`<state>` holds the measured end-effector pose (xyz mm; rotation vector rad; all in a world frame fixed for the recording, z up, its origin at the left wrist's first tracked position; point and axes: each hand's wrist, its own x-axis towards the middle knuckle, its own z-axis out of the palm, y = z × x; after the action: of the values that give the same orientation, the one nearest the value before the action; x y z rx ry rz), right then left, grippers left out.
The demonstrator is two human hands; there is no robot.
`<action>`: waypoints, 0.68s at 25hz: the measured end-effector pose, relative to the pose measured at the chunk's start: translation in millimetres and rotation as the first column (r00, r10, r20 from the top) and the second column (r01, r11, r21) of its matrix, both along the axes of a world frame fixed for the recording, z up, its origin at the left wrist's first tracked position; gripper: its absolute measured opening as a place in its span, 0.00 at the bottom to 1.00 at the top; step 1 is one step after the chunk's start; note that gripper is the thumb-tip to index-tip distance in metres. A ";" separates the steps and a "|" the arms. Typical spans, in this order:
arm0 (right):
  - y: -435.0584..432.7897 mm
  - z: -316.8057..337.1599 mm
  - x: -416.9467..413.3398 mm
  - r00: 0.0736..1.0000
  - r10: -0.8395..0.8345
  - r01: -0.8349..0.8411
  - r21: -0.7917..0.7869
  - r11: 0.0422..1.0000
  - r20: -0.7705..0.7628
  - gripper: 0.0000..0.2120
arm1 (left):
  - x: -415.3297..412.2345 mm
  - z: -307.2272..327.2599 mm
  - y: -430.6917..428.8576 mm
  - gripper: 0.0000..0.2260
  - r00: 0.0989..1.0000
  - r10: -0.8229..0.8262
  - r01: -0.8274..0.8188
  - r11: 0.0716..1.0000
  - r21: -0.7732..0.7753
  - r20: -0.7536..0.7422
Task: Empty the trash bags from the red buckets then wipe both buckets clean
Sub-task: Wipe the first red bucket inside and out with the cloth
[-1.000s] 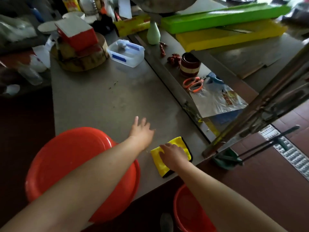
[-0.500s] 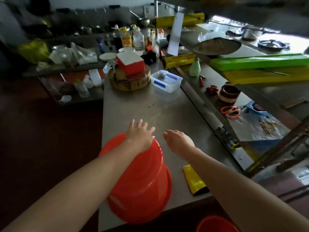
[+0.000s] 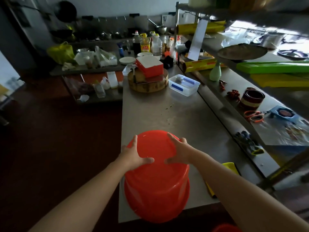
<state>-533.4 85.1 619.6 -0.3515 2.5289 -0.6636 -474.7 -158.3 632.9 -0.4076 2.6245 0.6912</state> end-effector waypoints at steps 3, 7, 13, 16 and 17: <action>6.2 4.5 17.8 0.997 -0.063 0.057 -0.108 0.993 -0.054 0.60 | 17.4 1.9 1.3 0.66 0.993 0.029 -0.024 0.998 0.050 -0.111; 14.6 29.7 42.7 0.981 -0.086 0.043 -0.237 0.971 -0.171 0.56 | 52.8 23.4 8.6 0.63 0.961 0.087 -0.051 0.989 0.139 -0.263; 40.7 60.7 80.1 0.929 -0.193 0.090 -0.312 0.946 -0.317 0.47 | 112.8 38.5 48.1 0.54 0.842 0.223 -0.156 0.972 0.173 -0.492; 47.8 33.2 117.4 0.943 -0.151 0.105 -0.164 0.981 -0.298 0.36 | 148.8 11.1 91.5 0.37 0.816 0.250 -0.222 0.968 0.117 -0.521; 50.7 23.7 127.2 0.949 -0.129 0.093 -0.135 0.986 -0.287 0.33 | 159.6 1.5 103.8 0.36 0.814 0.231 -0.229 0.971 0.071 -0.532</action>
<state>-406.2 135.7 643.4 -0.3764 2.8161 -0.8663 -315.1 -54.5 634.4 -0.6151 3.1320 1.0154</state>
